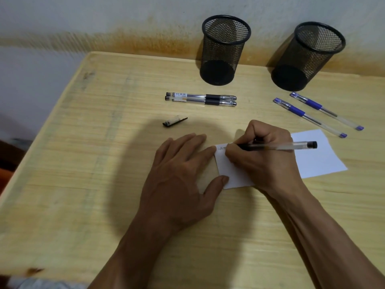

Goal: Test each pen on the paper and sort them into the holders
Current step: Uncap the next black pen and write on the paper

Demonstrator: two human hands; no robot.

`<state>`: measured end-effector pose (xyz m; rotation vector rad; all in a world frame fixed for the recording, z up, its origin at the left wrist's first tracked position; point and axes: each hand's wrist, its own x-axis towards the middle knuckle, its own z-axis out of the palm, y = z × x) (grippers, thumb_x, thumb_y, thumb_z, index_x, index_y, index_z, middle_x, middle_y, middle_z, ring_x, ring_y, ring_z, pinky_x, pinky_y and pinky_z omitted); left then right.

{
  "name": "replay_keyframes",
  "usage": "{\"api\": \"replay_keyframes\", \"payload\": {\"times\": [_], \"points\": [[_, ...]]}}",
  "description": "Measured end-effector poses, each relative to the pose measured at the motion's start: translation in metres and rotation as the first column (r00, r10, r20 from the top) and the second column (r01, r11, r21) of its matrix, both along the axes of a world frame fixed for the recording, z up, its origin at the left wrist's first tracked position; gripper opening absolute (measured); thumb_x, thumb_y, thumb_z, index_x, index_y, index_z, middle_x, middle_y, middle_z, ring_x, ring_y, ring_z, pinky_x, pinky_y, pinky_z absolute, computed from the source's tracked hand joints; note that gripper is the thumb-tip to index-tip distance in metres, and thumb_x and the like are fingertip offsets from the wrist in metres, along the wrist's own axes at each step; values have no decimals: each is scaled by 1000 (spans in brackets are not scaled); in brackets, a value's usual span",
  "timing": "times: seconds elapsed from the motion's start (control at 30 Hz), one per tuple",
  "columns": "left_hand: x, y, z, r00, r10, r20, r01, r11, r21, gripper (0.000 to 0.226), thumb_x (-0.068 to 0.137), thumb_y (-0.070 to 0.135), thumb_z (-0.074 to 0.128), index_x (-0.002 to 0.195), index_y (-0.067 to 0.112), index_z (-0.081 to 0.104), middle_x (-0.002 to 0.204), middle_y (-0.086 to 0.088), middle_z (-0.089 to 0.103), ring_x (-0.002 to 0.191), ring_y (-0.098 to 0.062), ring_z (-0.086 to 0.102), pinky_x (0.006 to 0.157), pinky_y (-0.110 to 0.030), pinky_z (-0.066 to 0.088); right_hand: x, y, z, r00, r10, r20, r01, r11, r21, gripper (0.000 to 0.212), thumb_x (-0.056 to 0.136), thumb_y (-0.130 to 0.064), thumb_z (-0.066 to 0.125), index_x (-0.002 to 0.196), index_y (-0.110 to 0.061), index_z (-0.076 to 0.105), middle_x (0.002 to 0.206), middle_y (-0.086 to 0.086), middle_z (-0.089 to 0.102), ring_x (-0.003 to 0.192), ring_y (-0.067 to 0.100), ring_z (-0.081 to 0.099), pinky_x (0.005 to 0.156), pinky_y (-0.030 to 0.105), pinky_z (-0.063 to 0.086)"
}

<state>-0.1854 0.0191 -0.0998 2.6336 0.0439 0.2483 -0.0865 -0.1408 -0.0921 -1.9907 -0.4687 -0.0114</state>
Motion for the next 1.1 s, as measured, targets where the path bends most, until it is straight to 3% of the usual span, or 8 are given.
{"api": "replay_keyframes", "payload": {"times": [0.43, 0.67, 0.83, 1.0, 1.1], "points": [[0, 1, -2, 1000, -1, -4, 1, 1000, 6, 60, 83, 59, 55, 131, 24, 60, 146, 2, 50, 138, -15, 40, 117, -45, 27, -2, 1, 3, 998, -25, -60, 26, 999, 27, 20, 74, -4, 78, 66, 0, 60, 64, 15, 64, 64, 32, 61, 57, 50, 51], [1, 1, -4, 1000, -4, 11, 4, 1000, 17, 61, 84, 60, 52, 132, 24, 59, 146, 2, 50, 139, -15, 40, 117, -45, 27, -3, 4, 3, 998, -49, -45, 47, 998, -39, 20, 76, -6, 78, 67, -2, 60, 66, 12, 65, 64, 27, 62, 59, 48, 51], [0, 0, -4, 1000, -3, 14, 3, 1000, 31, 60, 83, 60, 53, 133, 26, 59, 147, 4, 49, 139, -15, 39, 117, -44, 26, 0, -1, 10, 969, -63, -238, 111, 975, 194, 20, 76, 6, 74, 65, -1, 59, 60, 13, 65, 51, 20, 63, 53, 31, 56], [0, 0, -4, 1000, 3, 30, -4, 999, 33, 58, 82, 59, 55, 131, 28, 60, 145, 5, 51, 138, -14, 40, 116, -44, 28, 5, -8, 9, 957, -66, -281, 147, 950, 276, 22, 78, 5, 72, 66, -9, 61, 59, 6, 65, 54, 18, 61, 61, 34, 58], [3, -1, -2, 996, 21, 82, -22, 1000, 2, 55, 81, 55, 57, 124, 21, 64, 135, 0, 60, 129, -19, 51, 110, -48, 38, 2, -9, 10, 953, -60, -296, 157, 936, 316, 19, 81, 1, 72, 70, -11, 62, 59, 0, 66, 54, 12, 61, 67, 27, 60]]}}
